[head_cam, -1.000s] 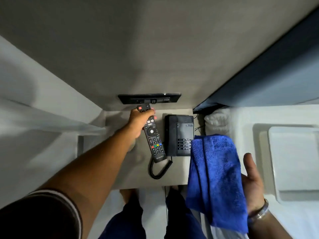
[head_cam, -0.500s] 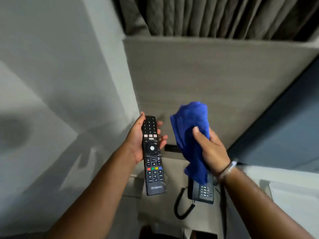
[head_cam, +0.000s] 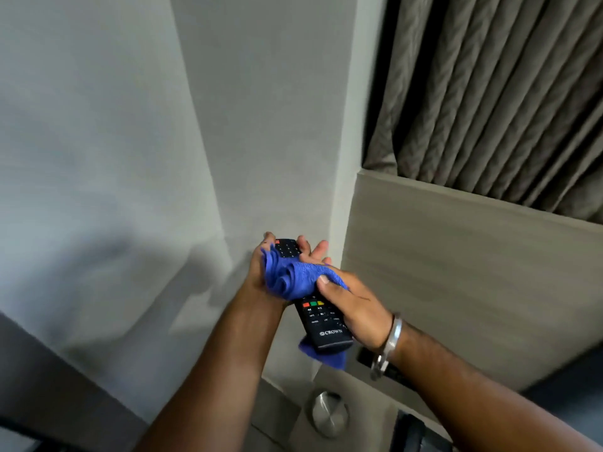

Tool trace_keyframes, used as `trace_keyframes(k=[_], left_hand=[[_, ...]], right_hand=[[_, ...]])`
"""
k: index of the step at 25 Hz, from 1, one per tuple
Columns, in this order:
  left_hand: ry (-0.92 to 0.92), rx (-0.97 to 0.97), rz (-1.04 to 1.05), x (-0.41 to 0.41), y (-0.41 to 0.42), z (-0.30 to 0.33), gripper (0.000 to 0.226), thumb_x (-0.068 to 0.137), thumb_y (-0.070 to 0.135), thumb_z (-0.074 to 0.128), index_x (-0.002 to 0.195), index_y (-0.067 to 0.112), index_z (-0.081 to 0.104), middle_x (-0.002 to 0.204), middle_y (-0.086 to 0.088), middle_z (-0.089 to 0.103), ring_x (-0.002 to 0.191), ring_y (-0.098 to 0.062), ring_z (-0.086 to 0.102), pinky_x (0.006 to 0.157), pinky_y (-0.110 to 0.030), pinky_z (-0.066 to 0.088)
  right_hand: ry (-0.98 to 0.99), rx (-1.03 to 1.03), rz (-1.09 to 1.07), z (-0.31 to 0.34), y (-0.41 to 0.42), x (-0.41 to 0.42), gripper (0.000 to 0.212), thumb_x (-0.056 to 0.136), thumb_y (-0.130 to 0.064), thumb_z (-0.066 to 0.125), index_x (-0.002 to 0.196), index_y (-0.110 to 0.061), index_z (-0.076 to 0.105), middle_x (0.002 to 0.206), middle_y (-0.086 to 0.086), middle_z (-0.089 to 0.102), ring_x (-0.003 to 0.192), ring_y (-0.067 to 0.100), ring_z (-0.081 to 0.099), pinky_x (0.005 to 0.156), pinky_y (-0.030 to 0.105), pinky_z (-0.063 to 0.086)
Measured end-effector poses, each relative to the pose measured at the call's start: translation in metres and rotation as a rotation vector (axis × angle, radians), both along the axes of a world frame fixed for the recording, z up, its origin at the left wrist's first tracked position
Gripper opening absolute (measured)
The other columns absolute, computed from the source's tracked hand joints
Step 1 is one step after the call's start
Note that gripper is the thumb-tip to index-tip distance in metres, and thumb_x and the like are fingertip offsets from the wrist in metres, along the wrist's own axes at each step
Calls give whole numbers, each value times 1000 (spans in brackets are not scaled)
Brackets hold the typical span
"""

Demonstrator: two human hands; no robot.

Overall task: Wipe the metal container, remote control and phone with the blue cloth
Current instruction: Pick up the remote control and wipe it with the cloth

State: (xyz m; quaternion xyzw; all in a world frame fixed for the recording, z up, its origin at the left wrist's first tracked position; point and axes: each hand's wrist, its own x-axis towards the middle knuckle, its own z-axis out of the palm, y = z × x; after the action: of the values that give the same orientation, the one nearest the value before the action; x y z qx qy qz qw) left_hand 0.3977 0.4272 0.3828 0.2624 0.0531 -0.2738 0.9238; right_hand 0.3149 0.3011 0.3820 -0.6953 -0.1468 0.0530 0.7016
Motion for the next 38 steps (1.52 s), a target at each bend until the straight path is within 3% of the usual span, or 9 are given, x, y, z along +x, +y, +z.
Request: trace_keyframes(k=[5, 8, 12, 15, 18, 21, 25, 32, 38], left_hand=[[311, 81, 146, 26, 7, 1, 63, 95, 65, 40, 80, 5, 54, 58, -3, 55, 45, -21, 62, 69, -44, 52], [291, 102, 200, 35, 22, 4, 63, 95, 65, 39, 81, 5, 52, 62, -3, 53, 49, -20, 58, 68, -43, 53], [151, 72, 25, 34, 34, 11, 65, 92, 69, 40, 87, 7, 59, 59, 0, 58, 51, -18, 65, 66, -40, 63], [7, 57, -40, 20, 22, 11, 66, 92, 70, 40, 91, 8, 62, 64, -2, 64, 66, -25, 72, 72, -44, 63], [-54, 76, -52, 11, 7, 16, 66, 92, 70, 37, 91, 10, 62, 67, -3, 66, 79, -30, 75, 79, -44, 58], [-82, 134, -59, 6, -7, 22, 67, 91, 72, 34, 89, 12, 63, 68, 0, 66, 84, -31, 75, 82, -48, 54], [-29, 134, -67, 3, -9, 29, 67, 91, 73, 35, 85, 11, 61, 62, 1, 63, 71, -29, 73, 70, -39, 61], [32, 142, -98, -2, -11, 18, 69, 91, 74, 32, 83, 11, 60, 61, 3, 57, 56, -21, 65, 58, -29, 59], [-64, 106, -182, -10, -24, 20, 70, 91, 73, 34, 83, 9, 61, 61, -1, 61, 70, -32, 73, 62, -48, 63]], right_hand=[[30, 186, 147, -1, -10, -27, 45, 93, -28, 46, 125, 3, 54, 117, 21, 59, 107, 27, 55, 93, 35, 43], [-130, -77, 193, -7, -38, -39, 39, 95, -35, 48, 113, -3, 64, 108, 13, 67, 102, 23, 63, 88, 34, 48], [118, -371, -521, -7, -97, -15, 44, 92, -42, 47, 62, -15, 64, 61, -1, 60, 59, 11, 53, 63, 33, 43], [360, -260, -789, -10, -111, -5, 32, 88, -42, 59, 74, -14, 65, 75, 9, 68, 69, 25, 61, 69, 35, 48], [-49, -238, -638, 7, -68, -21, 6, 82, -24, 71, 85, -25, 65, 78, -17, 70, 73, 3, 63, 66, 16, 49], [-435, -535, -425, 23, -33, -37, 22, 84, -14, 65, 96, -32, 65, 87, -21, 67, 80, 2, 59, 72, 17, 47], [-522, -860, -240, 30, -27, -52, 46, 81, -12, 57, 118, -38, 61, 87, 0, 59, 77, 20, 56, 70, 38, 48], [-804, -1171, 240, 40, -60, -74, 31, 88, -30, 56, 118, -37, 61, 84, -3, 56, 70, 15, 52, 62, 30, 44], [-783, -1210, -177, 41, -40, -55, 46, 75, -12, 60, 118, -28, 61, 85, 4, 57, 68, 24, 56, 59, 40, 51]])
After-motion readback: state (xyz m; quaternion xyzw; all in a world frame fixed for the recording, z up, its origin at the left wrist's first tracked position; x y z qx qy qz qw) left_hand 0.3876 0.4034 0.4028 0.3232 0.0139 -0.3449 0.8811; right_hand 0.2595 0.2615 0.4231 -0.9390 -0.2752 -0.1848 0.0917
